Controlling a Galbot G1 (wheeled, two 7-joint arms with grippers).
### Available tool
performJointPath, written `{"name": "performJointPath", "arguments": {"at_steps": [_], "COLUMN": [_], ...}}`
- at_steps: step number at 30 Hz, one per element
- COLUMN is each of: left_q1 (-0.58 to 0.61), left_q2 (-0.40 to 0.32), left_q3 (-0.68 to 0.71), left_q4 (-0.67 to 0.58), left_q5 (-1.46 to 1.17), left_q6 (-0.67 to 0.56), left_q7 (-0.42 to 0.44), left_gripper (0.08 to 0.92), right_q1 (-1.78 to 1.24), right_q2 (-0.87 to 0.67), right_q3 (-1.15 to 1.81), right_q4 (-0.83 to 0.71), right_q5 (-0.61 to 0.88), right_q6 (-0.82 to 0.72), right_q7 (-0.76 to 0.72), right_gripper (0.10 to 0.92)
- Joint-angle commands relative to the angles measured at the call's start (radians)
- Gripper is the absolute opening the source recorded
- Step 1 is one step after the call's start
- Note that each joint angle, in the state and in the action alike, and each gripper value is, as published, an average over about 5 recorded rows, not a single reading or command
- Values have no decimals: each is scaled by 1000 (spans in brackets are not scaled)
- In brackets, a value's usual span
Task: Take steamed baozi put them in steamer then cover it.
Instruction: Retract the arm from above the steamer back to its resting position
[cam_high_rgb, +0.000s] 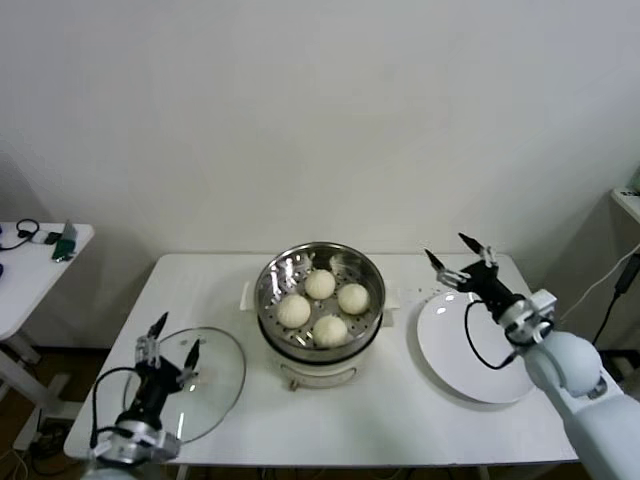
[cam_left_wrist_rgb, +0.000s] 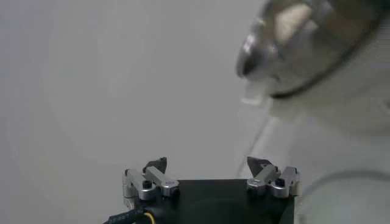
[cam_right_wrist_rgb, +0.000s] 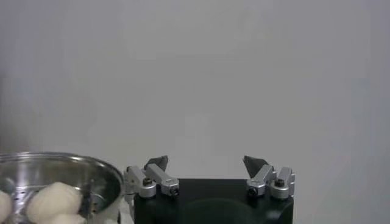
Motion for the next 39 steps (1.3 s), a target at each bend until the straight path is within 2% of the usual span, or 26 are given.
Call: {"name": "performJointPath", "arguments": {"at_steps": [1, 11, 22, 39], "left_q1": [121, 75, -49, -177], "left_q2": [-4, -63, -67, -55], "left_q3": [16, 13, 17, 21], "left_q4": [30, 183, 327, 396], "left_q5": [417, 486, 504, 473], "left_q6": [47, 13, -6, 6], "left_q7": [-25, -131, -162, -168], "left_gripper": [823, 823, 823, 823], "right_q1": [-236, -234, -248, -277], "right_q2": [177, 214, 213, 224], "right_q3": [213, 231, 261, 286], "right_q4": [30, 4, -6, -7], "right_q5": [-82, -86, -101, -143], "right_q6": [-5, 17, 33, 50], "right_q7": [33, 38, 32, 13], "right_gripper": [823, 823, 823, 823]}}
